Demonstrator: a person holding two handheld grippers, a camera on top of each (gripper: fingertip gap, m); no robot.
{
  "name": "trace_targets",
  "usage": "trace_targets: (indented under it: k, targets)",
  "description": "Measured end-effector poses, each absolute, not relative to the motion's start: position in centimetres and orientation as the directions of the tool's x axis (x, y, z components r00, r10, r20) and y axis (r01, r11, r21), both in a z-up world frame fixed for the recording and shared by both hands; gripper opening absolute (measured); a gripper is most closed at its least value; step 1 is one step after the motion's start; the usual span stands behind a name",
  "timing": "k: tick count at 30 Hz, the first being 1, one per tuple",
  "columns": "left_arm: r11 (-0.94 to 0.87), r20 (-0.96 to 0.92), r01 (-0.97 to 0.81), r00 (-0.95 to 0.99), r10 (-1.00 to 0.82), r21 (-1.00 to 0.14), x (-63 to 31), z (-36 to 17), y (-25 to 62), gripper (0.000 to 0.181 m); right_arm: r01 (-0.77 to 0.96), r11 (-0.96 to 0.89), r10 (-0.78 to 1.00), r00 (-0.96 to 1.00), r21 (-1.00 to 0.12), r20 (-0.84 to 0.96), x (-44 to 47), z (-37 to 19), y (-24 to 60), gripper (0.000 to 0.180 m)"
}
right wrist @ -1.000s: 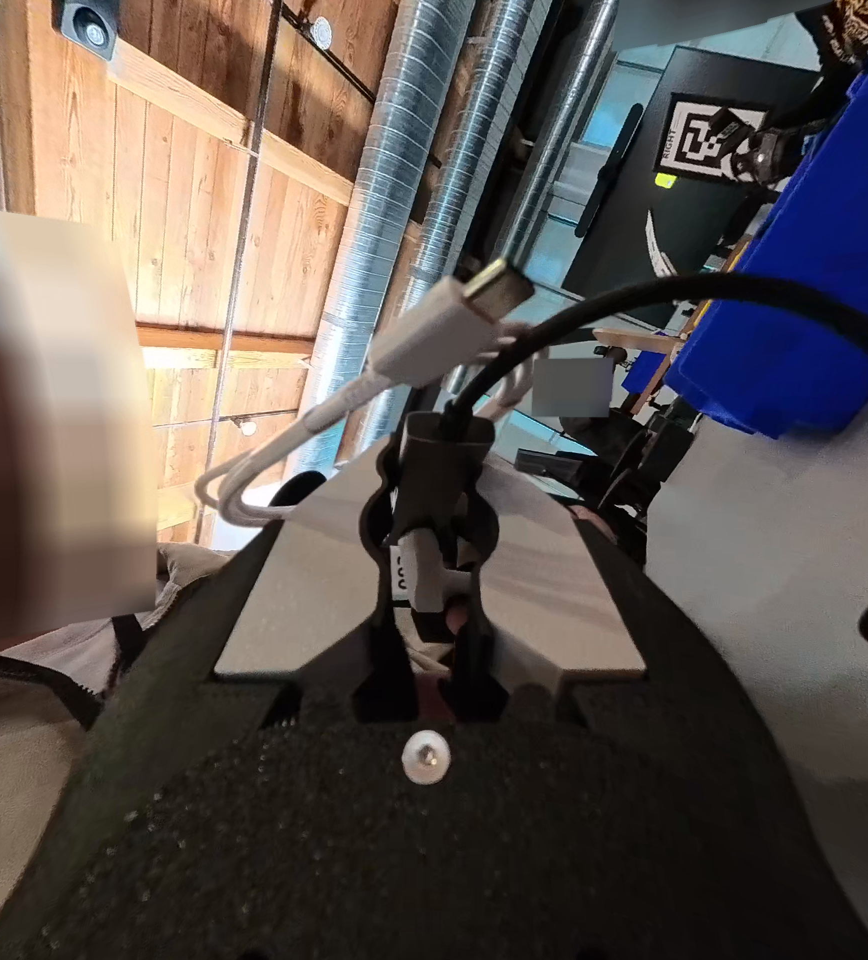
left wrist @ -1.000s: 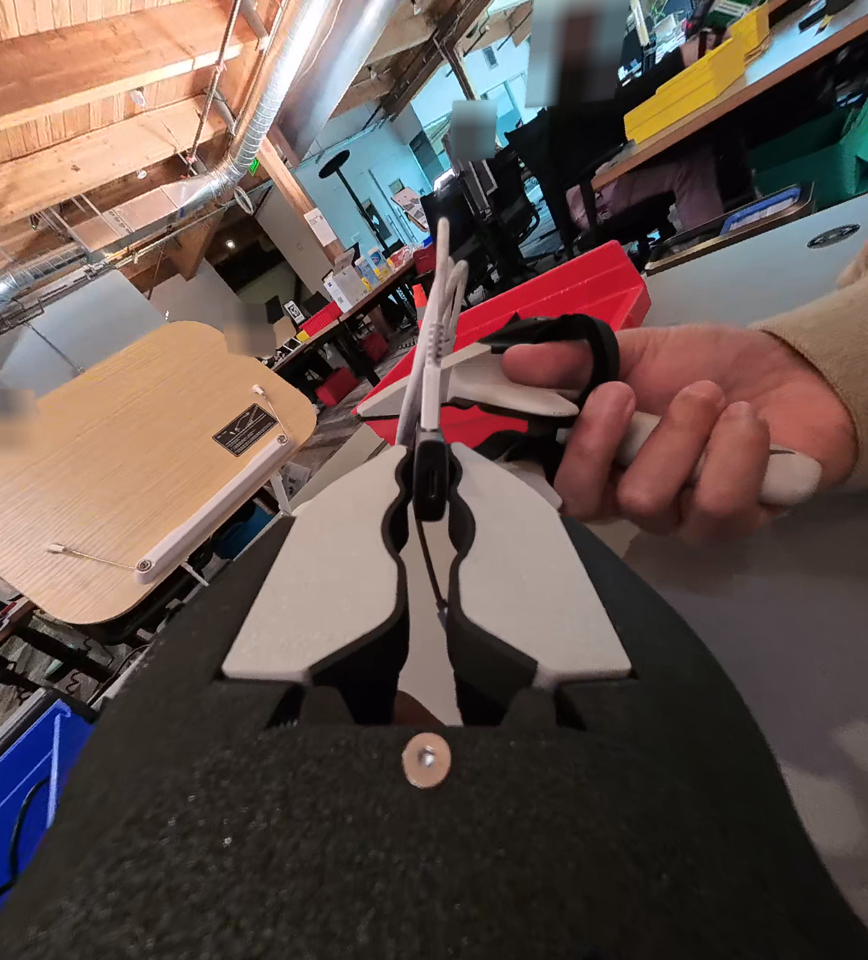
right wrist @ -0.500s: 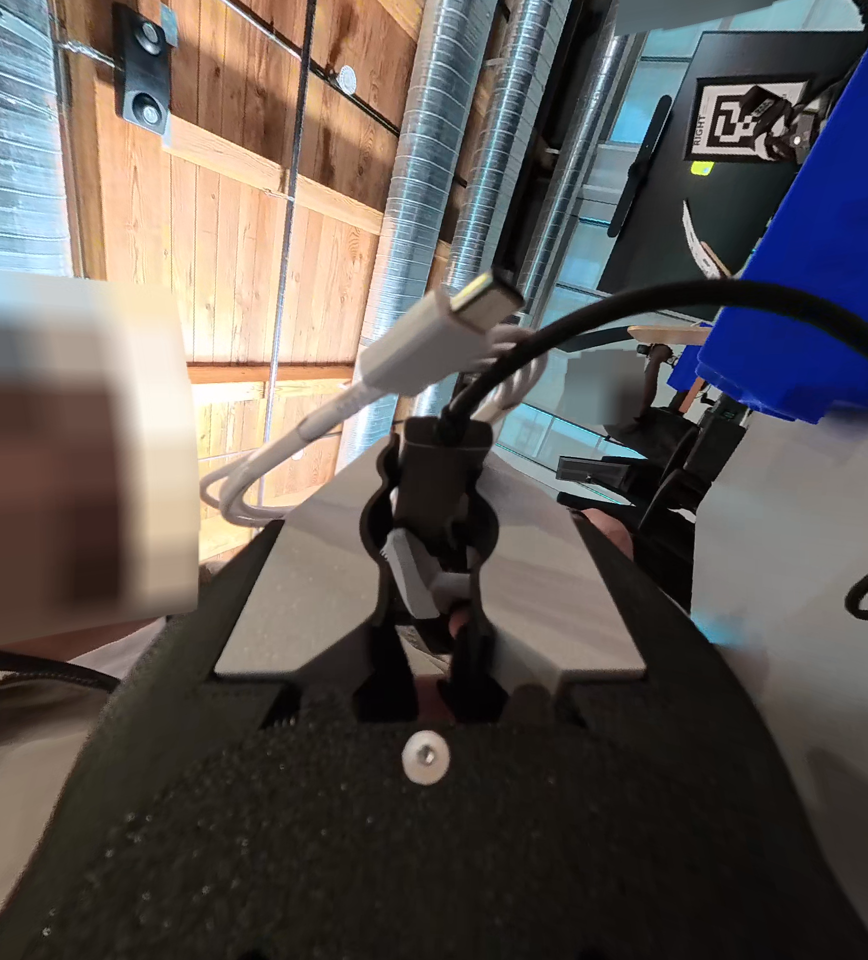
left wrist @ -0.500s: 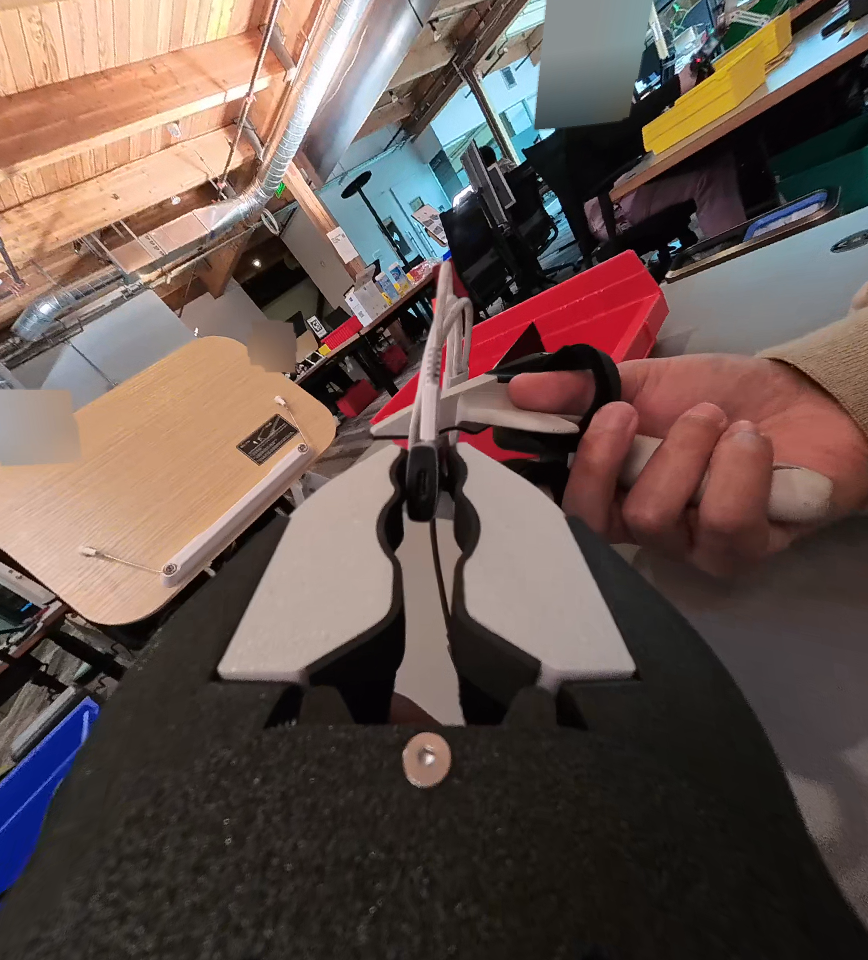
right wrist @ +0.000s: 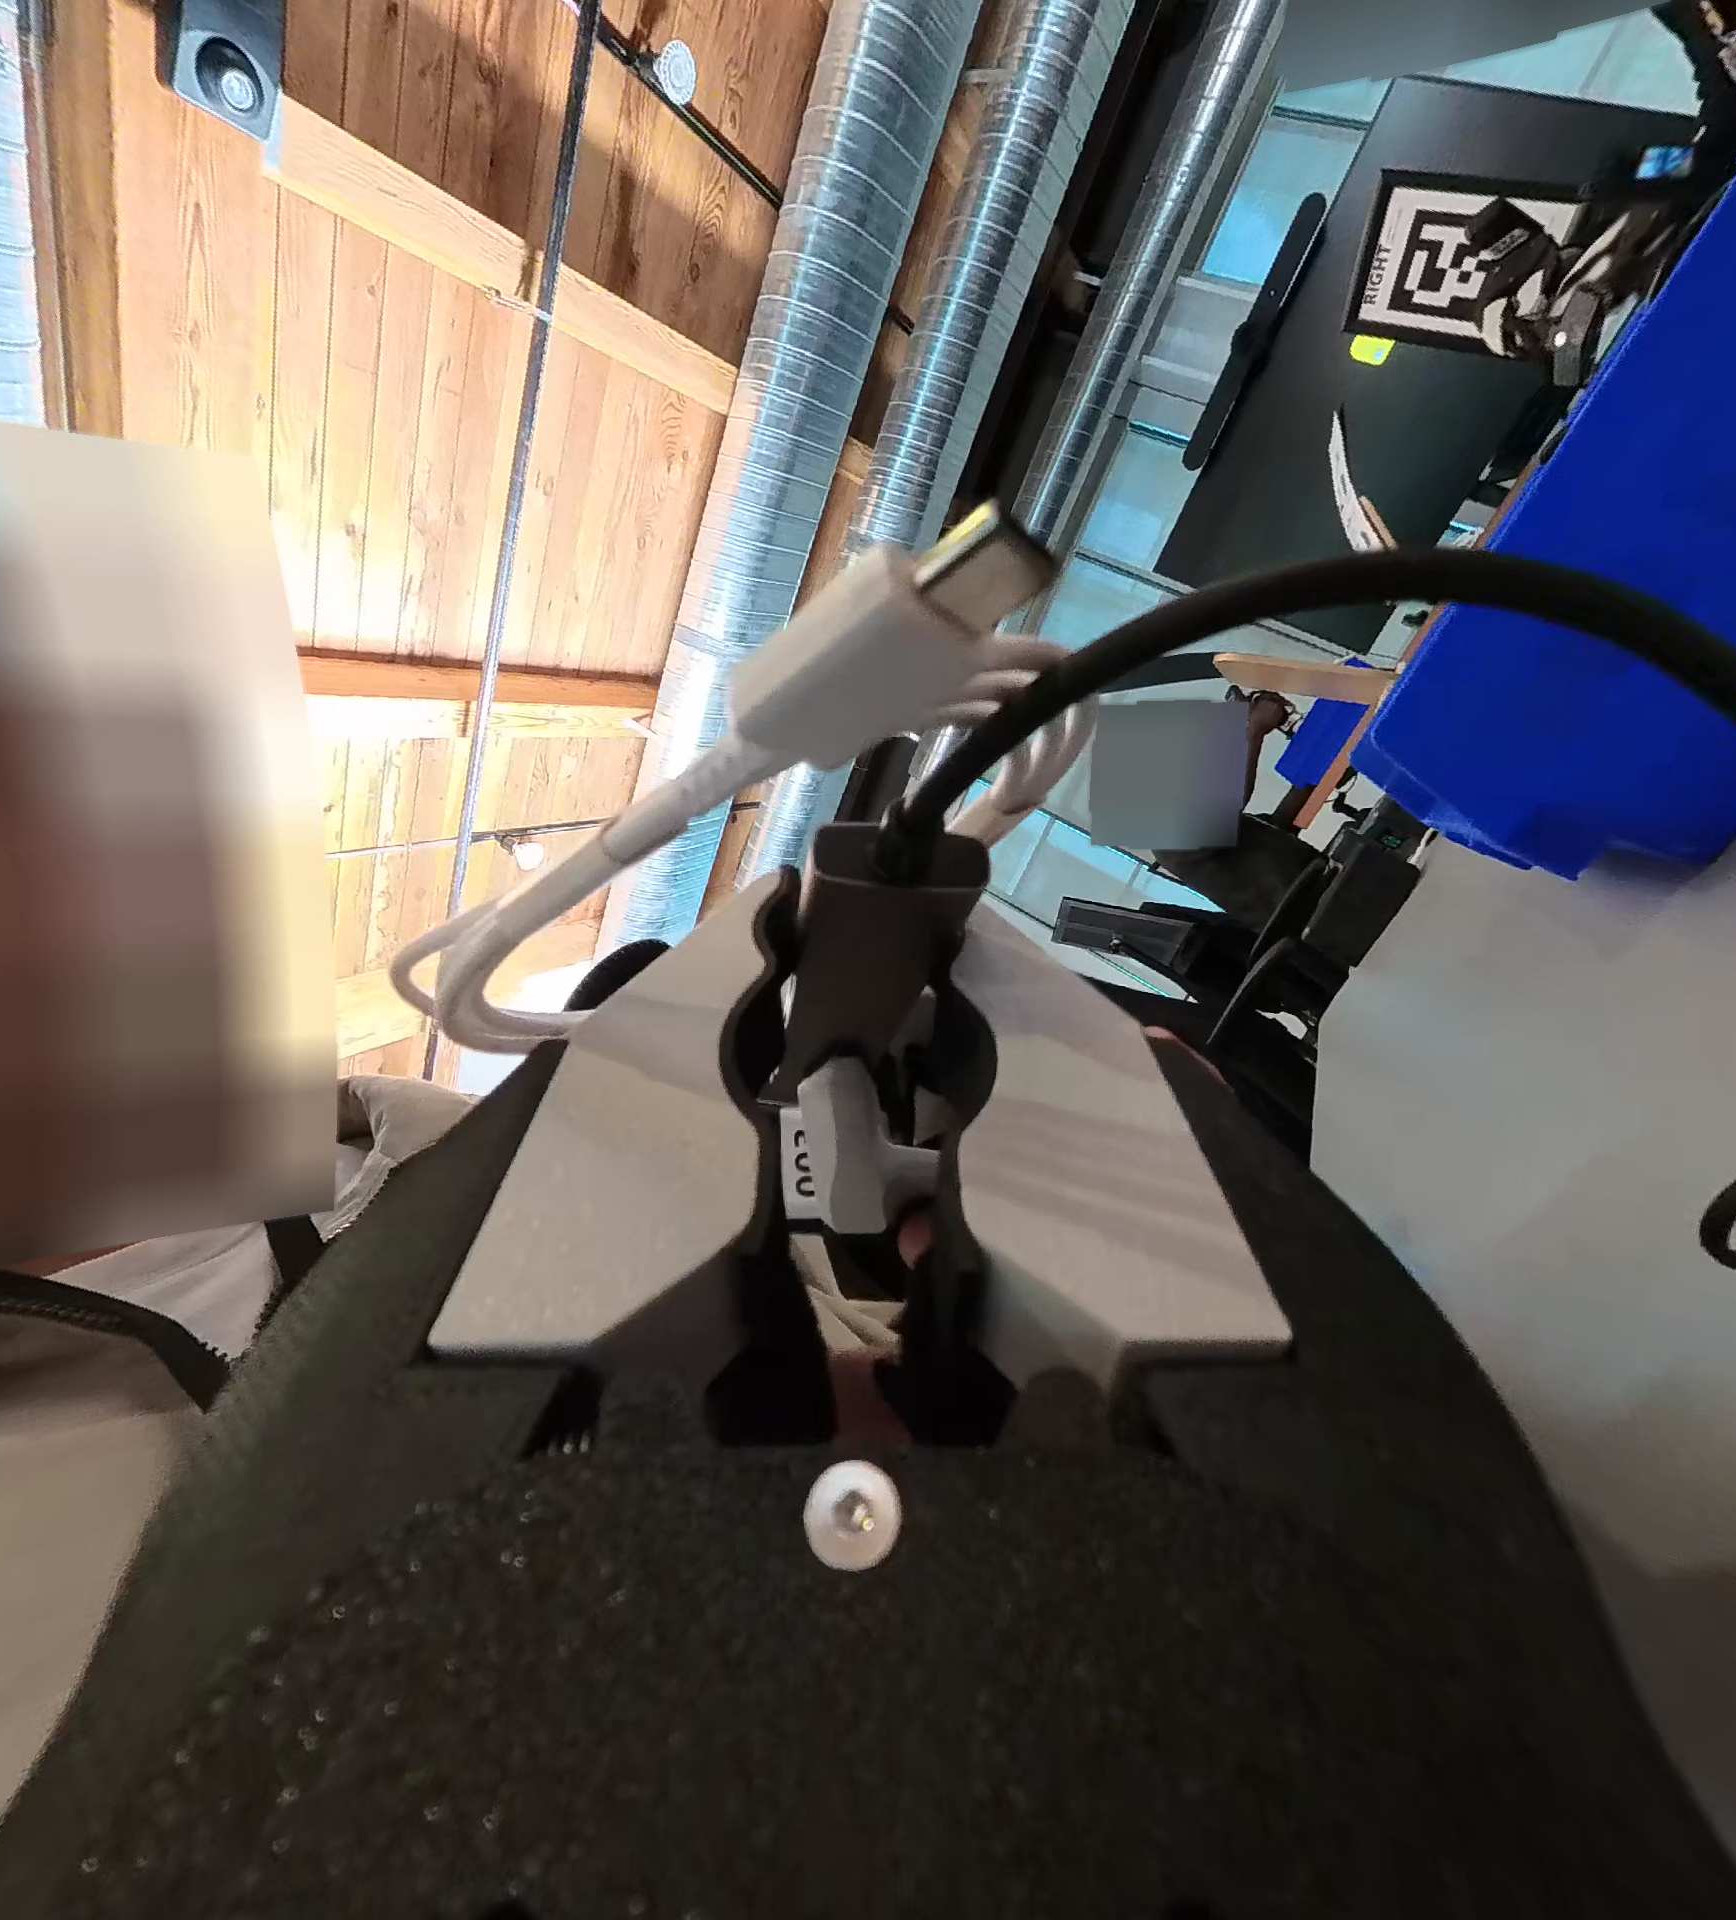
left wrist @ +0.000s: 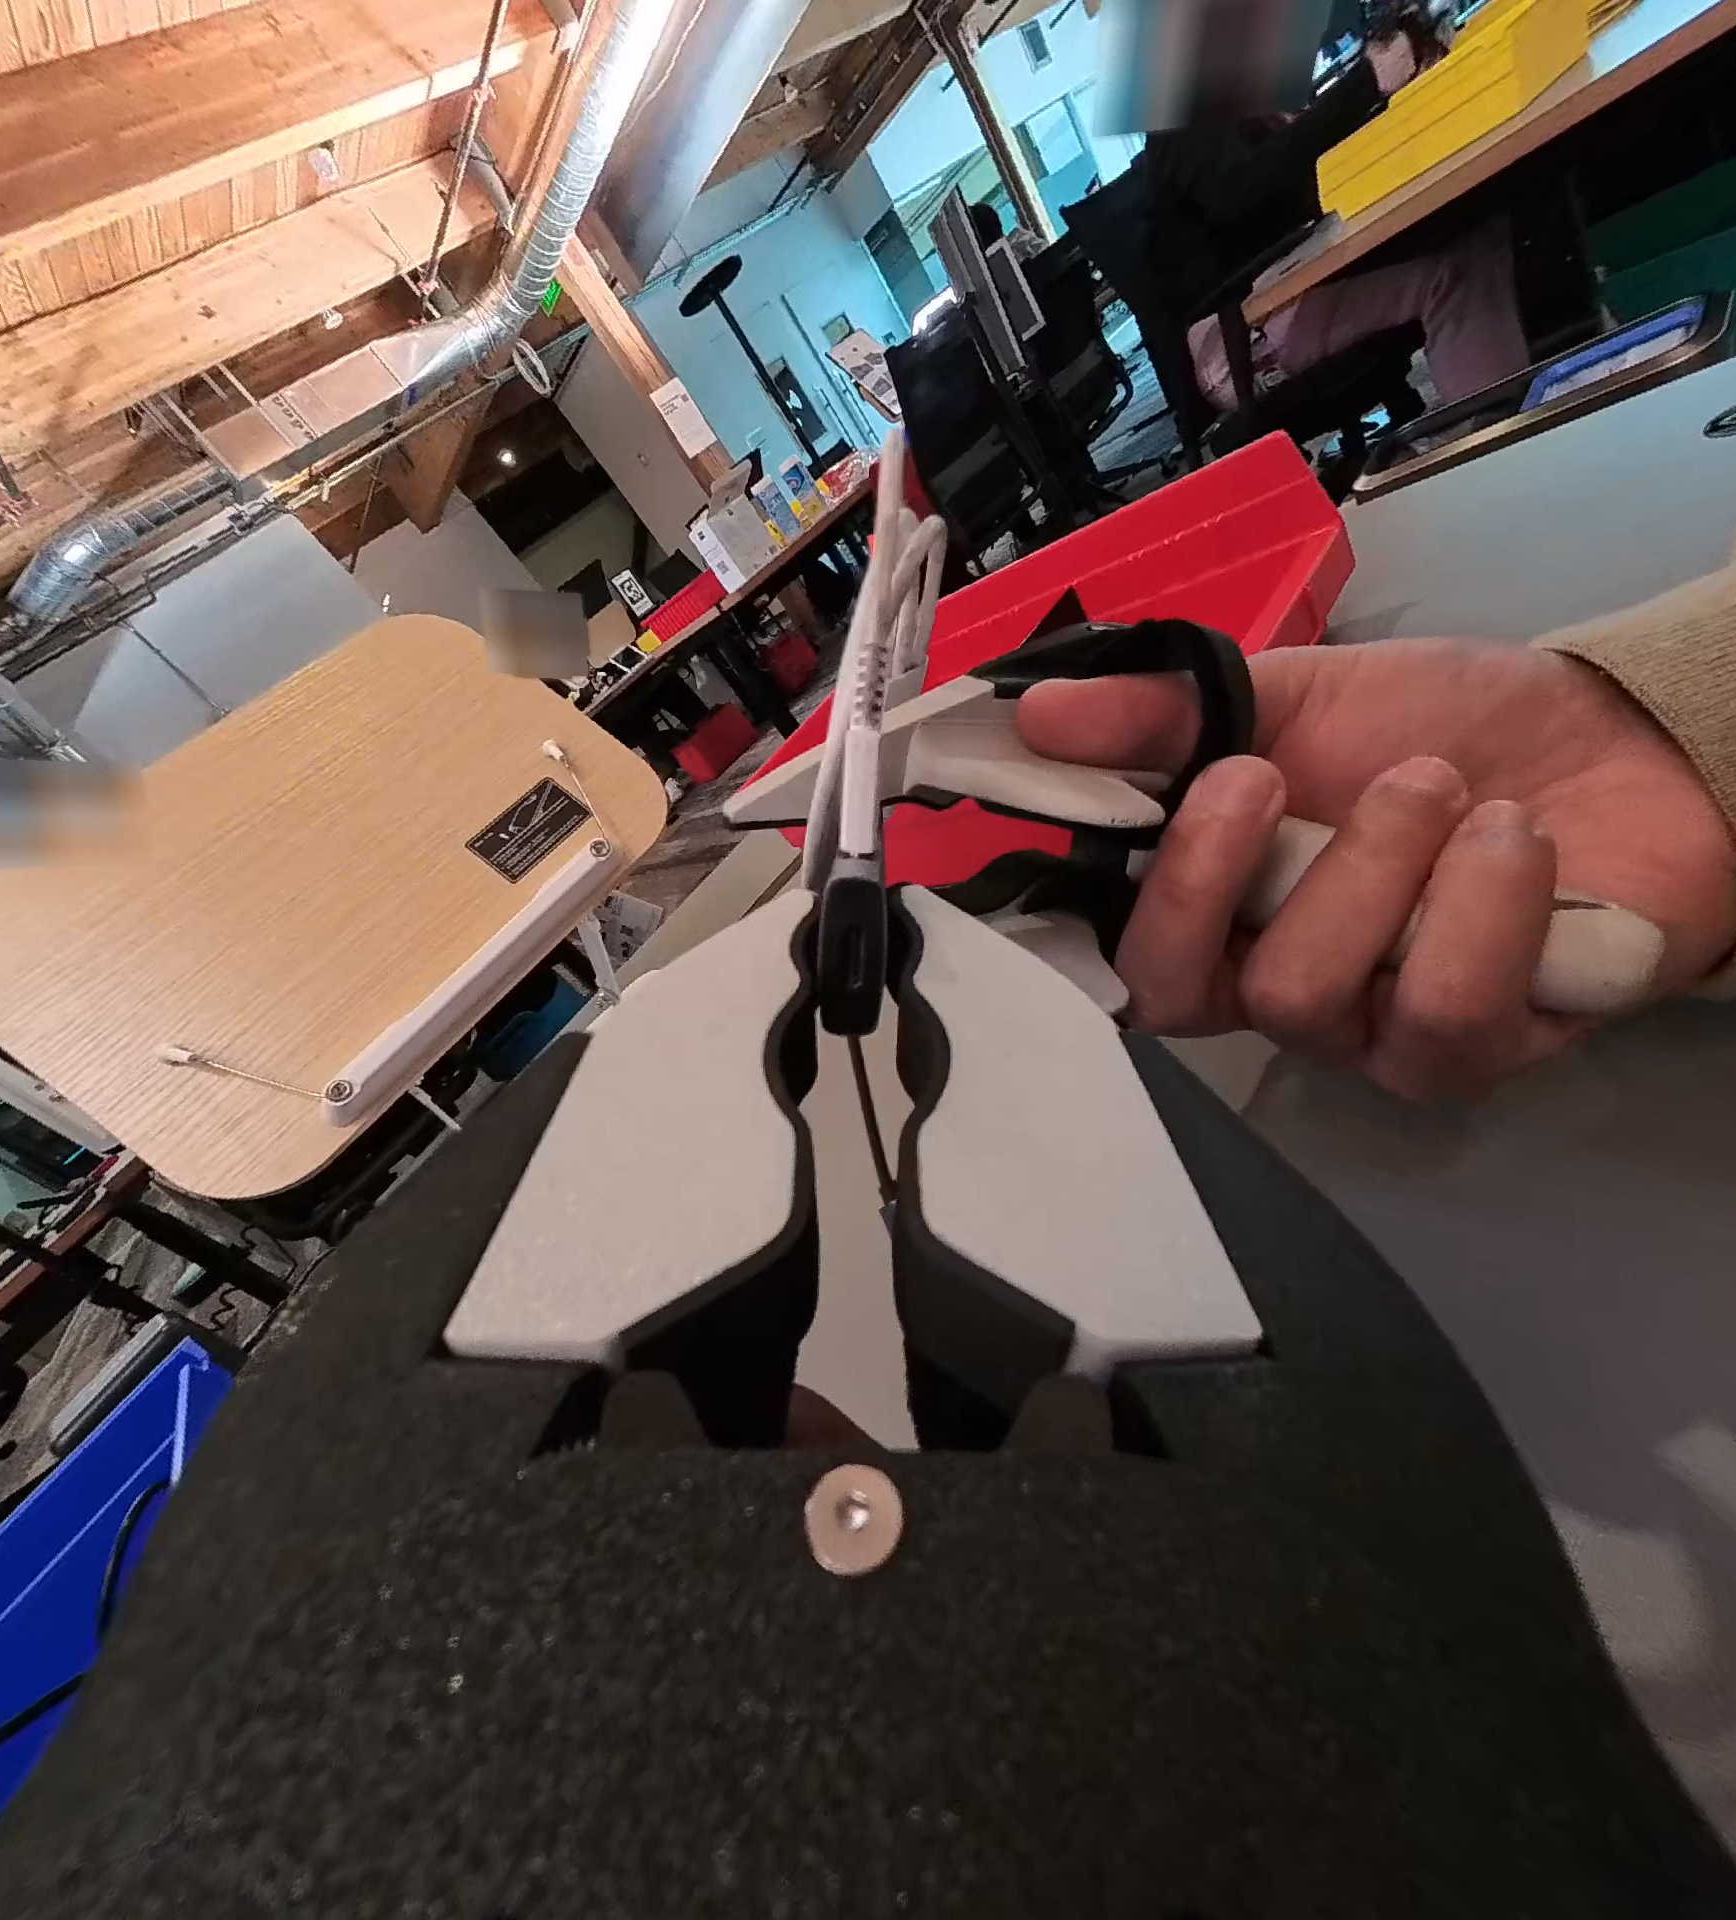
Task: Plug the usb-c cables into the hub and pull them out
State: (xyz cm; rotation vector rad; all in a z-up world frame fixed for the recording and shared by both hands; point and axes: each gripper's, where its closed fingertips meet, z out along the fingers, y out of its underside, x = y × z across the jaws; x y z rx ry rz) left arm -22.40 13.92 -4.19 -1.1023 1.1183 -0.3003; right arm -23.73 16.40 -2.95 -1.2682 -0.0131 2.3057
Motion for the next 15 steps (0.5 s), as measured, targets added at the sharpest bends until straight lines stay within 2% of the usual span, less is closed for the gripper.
trace_targets:
  k: [11,13,15]
  targets:
    - [0.460,-0.572,-0.341,0.453,-0.684,-0.820,-22.4,-4.6,14.2,0.010,-0.423,-0.881,0.400,-0.422,-0.213,-0.814,-23.7,-3.6,17.1,0.022]
    - [0.480,-0.606,-0.372,0.461,-0.648,-0.795,-22.6,-4.7,14.6,0.009,-0.452,-0.861,0.420,-0.368,-0.236,-0.830,-23.7,-4.2,17.6,0.025]
    - [0.501,-0.632,-0.387,0.513,-0.581,-0.774,-23.5,-4.2,15.6,0.009,-0.505,-0.804,0.486,-0.254,-0.314,-0.836,-23.4,-4.7,18.2,0.036]
